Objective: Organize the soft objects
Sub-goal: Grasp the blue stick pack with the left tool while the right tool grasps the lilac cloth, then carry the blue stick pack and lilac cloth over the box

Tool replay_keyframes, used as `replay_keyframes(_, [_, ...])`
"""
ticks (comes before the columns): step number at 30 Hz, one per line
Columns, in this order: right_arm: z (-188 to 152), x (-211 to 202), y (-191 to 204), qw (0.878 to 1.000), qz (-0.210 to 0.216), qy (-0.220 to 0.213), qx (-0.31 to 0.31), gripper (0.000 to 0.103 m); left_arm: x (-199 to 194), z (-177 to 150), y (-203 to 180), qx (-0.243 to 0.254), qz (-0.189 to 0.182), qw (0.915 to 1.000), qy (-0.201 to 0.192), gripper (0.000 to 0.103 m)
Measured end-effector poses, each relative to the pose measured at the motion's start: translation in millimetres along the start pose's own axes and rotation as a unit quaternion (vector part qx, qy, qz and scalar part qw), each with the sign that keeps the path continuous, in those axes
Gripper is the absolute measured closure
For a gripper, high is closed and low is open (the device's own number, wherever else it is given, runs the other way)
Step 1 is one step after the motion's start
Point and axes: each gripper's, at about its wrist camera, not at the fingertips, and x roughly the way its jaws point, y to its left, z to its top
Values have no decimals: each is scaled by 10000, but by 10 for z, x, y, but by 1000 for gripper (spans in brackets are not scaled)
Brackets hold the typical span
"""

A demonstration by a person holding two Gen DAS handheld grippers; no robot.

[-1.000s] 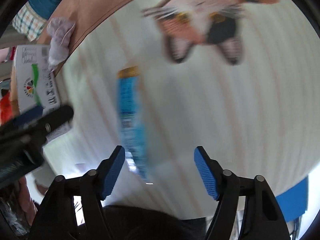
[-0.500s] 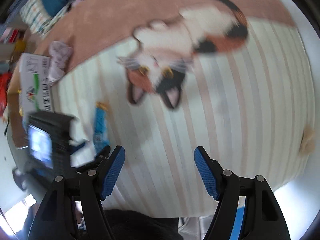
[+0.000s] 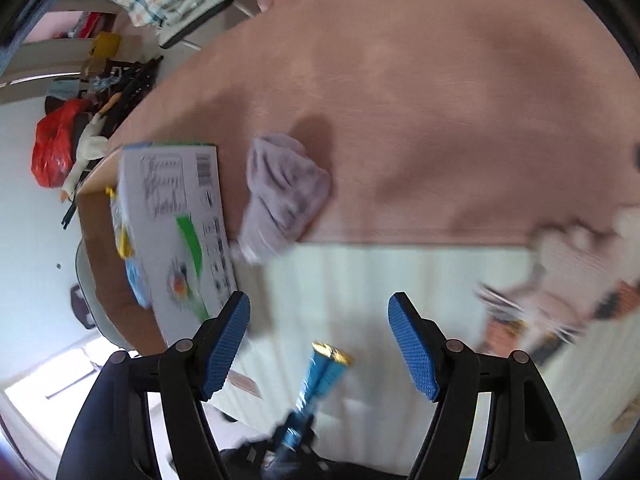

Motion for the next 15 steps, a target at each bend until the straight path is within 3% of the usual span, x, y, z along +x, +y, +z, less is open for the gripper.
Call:
replay_keyframes(8, [531,745,298,9977,-391,522,159,29,14,164,312,-406,93,9991,71,88])
replay_keyframes(11, [561,709,393,9973,-603,395,-118,62,13,102,336,-386,174,9991,72,88])
replay_keyframes(15, [500,564,289,9928,-1028,243,-571,64,-45,-54,99,-284,294,9992,6,88])
